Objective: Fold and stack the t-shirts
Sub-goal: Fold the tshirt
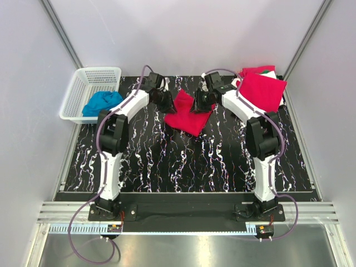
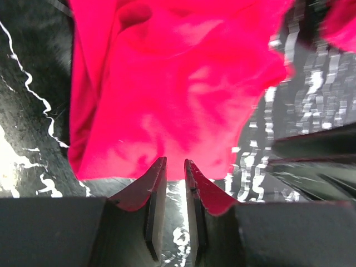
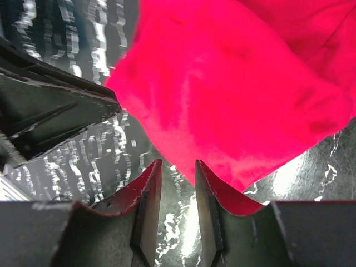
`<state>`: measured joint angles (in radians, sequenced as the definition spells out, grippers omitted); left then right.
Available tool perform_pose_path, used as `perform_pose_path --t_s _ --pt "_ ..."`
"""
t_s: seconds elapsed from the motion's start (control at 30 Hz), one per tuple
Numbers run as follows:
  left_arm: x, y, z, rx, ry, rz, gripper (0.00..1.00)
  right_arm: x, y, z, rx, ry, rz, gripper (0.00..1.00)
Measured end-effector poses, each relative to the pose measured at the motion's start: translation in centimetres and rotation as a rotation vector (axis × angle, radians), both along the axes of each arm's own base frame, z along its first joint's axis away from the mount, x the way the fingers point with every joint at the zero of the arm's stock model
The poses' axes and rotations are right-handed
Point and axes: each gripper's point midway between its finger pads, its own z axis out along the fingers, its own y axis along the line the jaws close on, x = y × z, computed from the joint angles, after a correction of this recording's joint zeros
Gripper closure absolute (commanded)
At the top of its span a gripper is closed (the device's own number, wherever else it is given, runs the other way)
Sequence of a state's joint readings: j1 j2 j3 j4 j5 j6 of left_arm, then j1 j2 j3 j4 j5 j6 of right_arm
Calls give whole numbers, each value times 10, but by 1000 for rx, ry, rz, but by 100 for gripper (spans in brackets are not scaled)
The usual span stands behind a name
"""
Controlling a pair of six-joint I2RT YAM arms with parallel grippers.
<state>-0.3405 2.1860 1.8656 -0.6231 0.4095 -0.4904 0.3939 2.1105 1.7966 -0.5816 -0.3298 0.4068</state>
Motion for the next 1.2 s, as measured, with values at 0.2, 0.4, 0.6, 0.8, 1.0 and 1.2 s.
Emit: perform_pose_path --t_s 0.2,0.4,0.6,0.8,1.0,1.2 --pt "-10 4 -62 52 129 -10 78 -5 -2 -41 -36 88 -1 63" --pt "-8 2 -70 52 134 -27 80 -9 -3 -57 -49 122 -1 65" --pt "-11 3 -73 52 125 -35 81 -20 -7 -72 -64 164 -4 65" --pt "-37 7 -74 69 145 -57 83 -38 -6 -89 -83 211 8 66" --pt "-67 10 -74 92 174 -79 84 -54 -3 -89 -90 215 22 67" --pt "-101 13 -73 118 201 -114 84 -86 -1 -88 -108 239 54 67"
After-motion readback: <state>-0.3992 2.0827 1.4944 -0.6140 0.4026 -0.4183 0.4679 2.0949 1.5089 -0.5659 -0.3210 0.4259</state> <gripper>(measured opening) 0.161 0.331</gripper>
